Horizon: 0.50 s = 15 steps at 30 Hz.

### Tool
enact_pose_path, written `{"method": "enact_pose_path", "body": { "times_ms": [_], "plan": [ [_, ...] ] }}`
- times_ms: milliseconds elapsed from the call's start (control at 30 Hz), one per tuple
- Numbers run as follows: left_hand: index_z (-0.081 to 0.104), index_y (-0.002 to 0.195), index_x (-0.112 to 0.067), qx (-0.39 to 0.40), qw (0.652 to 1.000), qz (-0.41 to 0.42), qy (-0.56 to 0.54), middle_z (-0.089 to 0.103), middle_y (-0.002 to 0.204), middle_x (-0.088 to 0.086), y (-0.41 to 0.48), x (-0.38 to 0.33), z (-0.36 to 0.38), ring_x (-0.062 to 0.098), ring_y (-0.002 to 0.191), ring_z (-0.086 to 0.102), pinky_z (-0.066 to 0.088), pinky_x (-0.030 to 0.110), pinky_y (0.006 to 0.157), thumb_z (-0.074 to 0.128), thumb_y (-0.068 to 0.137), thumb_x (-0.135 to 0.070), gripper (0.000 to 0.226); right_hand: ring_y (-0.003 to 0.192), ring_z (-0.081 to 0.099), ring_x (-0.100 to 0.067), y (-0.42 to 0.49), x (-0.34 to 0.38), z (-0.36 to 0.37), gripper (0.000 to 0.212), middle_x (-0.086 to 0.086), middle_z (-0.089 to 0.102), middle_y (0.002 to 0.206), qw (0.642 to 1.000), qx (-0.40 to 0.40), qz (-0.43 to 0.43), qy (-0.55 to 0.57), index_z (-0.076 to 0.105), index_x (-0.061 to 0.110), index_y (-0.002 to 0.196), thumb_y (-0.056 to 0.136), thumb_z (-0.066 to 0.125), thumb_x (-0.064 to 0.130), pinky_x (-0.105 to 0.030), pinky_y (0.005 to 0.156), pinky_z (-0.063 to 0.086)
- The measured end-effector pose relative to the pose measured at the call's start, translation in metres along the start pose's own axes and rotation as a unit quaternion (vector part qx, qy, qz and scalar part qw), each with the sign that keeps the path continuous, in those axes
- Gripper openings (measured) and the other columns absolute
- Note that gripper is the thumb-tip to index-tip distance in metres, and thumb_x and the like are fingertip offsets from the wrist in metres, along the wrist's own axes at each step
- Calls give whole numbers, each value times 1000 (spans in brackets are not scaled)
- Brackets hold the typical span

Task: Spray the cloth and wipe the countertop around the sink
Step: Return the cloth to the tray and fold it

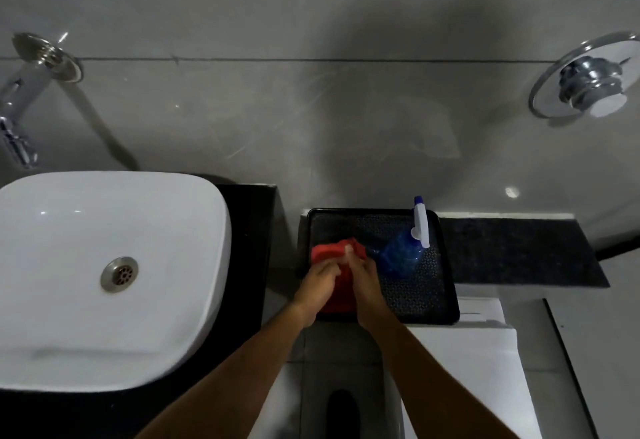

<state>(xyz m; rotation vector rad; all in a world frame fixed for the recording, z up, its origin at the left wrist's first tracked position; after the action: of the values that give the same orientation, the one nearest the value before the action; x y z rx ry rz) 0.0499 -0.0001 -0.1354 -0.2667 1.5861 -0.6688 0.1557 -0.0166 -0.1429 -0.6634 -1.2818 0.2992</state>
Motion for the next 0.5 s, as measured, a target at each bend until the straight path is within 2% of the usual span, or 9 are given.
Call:
{"method": "enact_pose_path", "body": {
  "times_ms": [67, 133, 200, 233, 300, 333, 400, 433, 500],
  "plan": [
    [67, 111, -32, -15, 1000, 1, -25, 68, 118, -4, 5, 4, -1, 12, 108, 62, 48, 28, 90, 43, 101, -7, 36, 102, 66, -21, 10, -6, -6, 42, -6, 66, 119, 999, -26, 13, 21, 53, 24, 128, 91, 67, 39, -37, 77, 54],
    [65, 112, -24, -123, 991, 34, -31, 68, 113, 4, 12, 8, -4, 18, 99, 64, 53, 35, 88, 48, 100, -4, 29, 103, 66, -28, 18, -7, -8, 36, -11, 66, 120, 999, -32, 12, 42, 55, 22, 128, 93, 64, 22, -41, 79, 56],
    [61, 120, -13, -240, 971, 18, -11, 64, 118, 15, 20, 14, -8, 26, 100, 63, 54, 43, 93, 57, 97, -5, 26, 103, 65, -29, 24, -7, -8, 34, -10, 66, 119, 997, -24, 6, 76, 58, 22, 127, 94, 61, 14, -42, 78, 56],
    [61, 121, -10, -245, 969, -13, -34, 64, 121, 19, 26, 16, -9, 29, 102, 64, 54, 44, 93, 60, 95, -7, 27, 104, 65, -30, 30, -6, -9, 34, -9, 67, 118, 995, -17, 1, 97, 59, 22, 127, 94, 60, 12, -42, 79, 56],
    [66, 109, -16, -167, 976, -100, -101, 69, 116, 16, 34, 18, -9, 26, 97, 67, 55, 38, 84, 62, 95, -19, 15, 103, 67, -30, 41, -3, -11, 33, -8, 69, 115, 994, -11, -3, 107, 61, 22, 127, 95, 59, 13, -42, 77, 58],
    [67, 103, -21, -131, 977, -124, -109, 71, 111, 12, 37, 17, -10, 22, 93, 67, 55, 35, 79, 61, 96, -23, 9, 103, 67, -31, 48, -2, -13, 30, -8, 70, 114, 997, -15, -9, 78, 61, 22, 125, 96, 59, 13, -42, 78, 59],
    [64, 104, -23, -112, 985, -108, -72, 69, 106, 8, 48, 21, -11, 17, 84, 67, 56, 30, 66, 58, 97, -15, 12, 111, 64, -34, 63, -2, -15, 30, -11, 67, 119, 997, -29, -37, -59, 58, 19, 126, 97, 57, 12, -46, 90, 56],
    [63, 111, -21, -112, 989, -89, -35, 67, 104, 6, 52, 23, -12, 16, 82, 66, 57, 29, 62, 56, 97, -10, 19, 118, 61, -34, 68, -4, -17, 36, -11, 64, 126, 987, -28, -48, -148, 53, 16, 133, 98, 55, 11, -44, 98, 52],
    [57, 130, -18, -101, 991, -70, 58, 66, 106, 5, 60, 27, -10, 22, 88, 68, 61, 37, 68, 58, 96, -9, 35, 127, 54, -31, 76, -9, -18, 50, -11, 56, 139, 950, -3, -52, -307, 37, 13, 148, 100, 51, 10, -40, 108, 43]
  ]
}}
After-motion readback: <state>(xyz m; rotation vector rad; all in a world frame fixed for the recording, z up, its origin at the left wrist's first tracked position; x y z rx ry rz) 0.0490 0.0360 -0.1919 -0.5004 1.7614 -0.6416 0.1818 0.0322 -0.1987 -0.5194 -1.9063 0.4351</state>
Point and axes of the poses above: each hand's wrist, its own y-axis towards the middle knuckle, its own z-axis out of the palm, x = y × z, the point moved 1 cm from there along y, towards the middle knuckle
